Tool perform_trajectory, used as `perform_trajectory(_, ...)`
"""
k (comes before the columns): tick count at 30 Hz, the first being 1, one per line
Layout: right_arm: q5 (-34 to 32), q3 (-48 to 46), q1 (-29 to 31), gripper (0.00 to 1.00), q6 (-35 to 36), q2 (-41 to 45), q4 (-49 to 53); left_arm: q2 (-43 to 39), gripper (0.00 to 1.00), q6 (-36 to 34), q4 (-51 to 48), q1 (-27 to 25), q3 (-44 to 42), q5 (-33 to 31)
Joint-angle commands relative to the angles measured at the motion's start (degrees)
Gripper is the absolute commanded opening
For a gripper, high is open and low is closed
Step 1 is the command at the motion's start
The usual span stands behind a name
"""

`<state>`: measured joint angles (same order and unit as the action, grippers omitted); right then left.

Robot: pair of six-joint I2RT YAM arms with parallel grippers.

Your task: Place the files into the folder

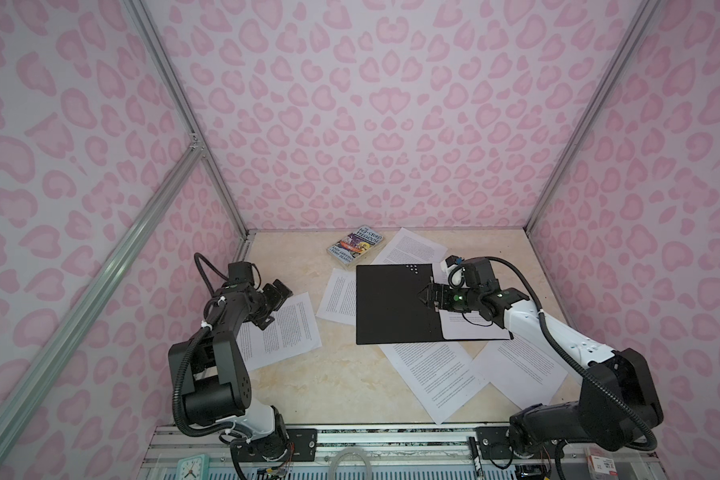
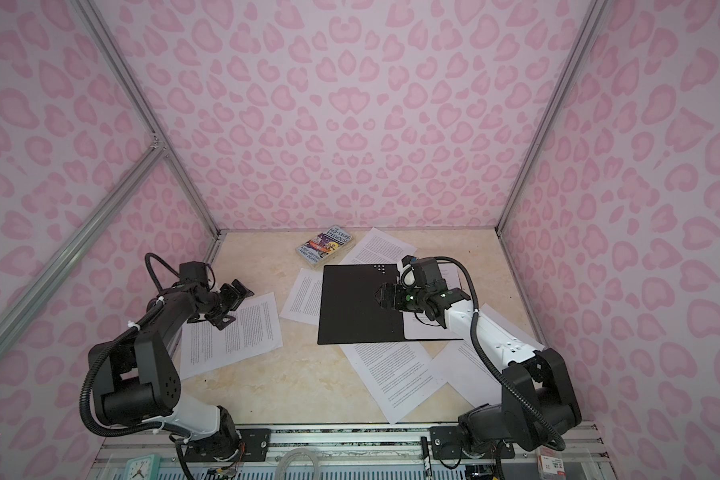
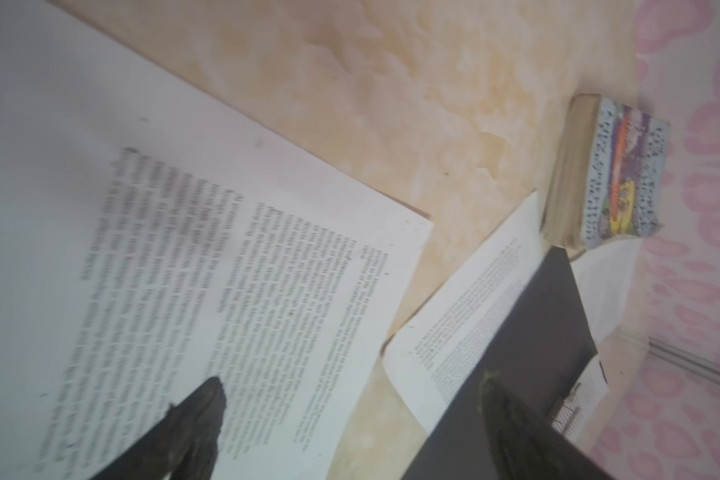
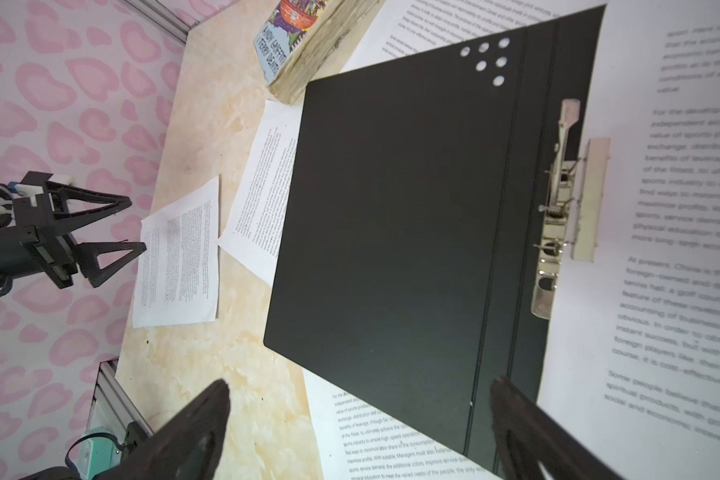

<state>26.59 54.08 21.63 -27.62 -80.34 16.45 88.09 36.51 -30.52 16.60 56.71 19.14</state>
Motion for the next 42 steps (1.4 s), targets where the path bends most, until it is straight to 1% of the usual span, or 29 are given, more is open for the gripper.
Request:
perform_trajectory(1, 0.73, -1.12, 0.26, 0.97, 0.36, 0.28, 0.38, -0.59, 0.97, -4.42, -2.32, 4.60, -2.03, -2.28)
perform_trajectory(5, 1.93, -0.08, 0.65, 0.97, 0.72, -1.05, 0.77, 2.23, 0.97, -5.50, -0.72, 11.08, -3.59, -2.48)
perform_trajectory(6, 2.35, 0.34, 0.78, 0.97, 0.73, -1.62, 0.73, 2.99, 0.97, -5.89, -0.06, 11.94, -3.87, -2.88)
perform_trajectory(9, 3.54, 1.02, 1.13, 0.97, 0.24, -2.63, -0.09, 5.85, 0.97, -7.22, 0.16, 13.27, -3.53, -2.19)
perform_trajectory(12, 3.53, 1.81, 1.56, 0.97, 0.17, -3.19, 0.14, 6.00, 0.97, -6.71, 0.47, 13.28, -5.00, -2.44)
perform_trajectory(15, 3.46, 1.52, 1.66, 0.97, -0.32, -2.98, -0.39, 3.74, 0.98, -4.32, -1.41, 13.06, -8.23, -2.67)
perform_trajectory(18, 3.81, 0.99, 1.66, 0.97, -0.68, -2.89, -0.88, -1.71, 0.98, -0.83, -2.90, 12.83, -13.48, -1.57)
perform_trajectory(21, 3.92, 0.33, 1.75, 0.97, -0.94, -3.00, -1.61, -8.40, 0.98, 2.69, -4.09, 11.32, -18.76, -1.27)
perform_trajectory(23, 3.91, 0.09, 1.73, 0.97, -1.22, -3.41, -2.33, -12.47, 0.98, 5.03, -4.92, 9.47, -21.36, -1.27)
perform_trajectory(24, 3.98, 0.14, 1.75, 0.97, -1.44, -3.65, -2.50, -14.63, 0.98, 6.26, -5.61, 7.31, -22.48, -1.58)
perform_trajectory(28, 4.74, 1.33, 1.84, 0.97, -1.86, -5.55, -3.16, -22.25, 0.98, 11.80, -6.91, 2.69, -26.74, -1.25)
perform_trajectory(31, 5.73, 2.85, 2.33, 0.97, -2.00, -7.31, -3.01, -23.33, 0.97, 14.25, -6.45, -2.18, -28.46, 0.02)
perform_trajectory(34, 5.41, 4.97, 3.60, 0.97, -1.00, -9.03, -1.60, -23.58, 0.97, 18.50, -2.44, -8.66, -29.86, 1.28)
perform_trajectory(38, 4.63, 8.09, 5.55, 0.97, -0.26, -11.86, -0.06, -22.79, 0.97, 23.37, 0.18, -18.57, -27.28, -2.21)
perform_trajectory(42, 3.59, 11.92, 8.01, 0.97, 0.22, -15.41, 2.06, -19.79, 0.97, 26.21, 2.78, -26.30, -23.39, -1.48)
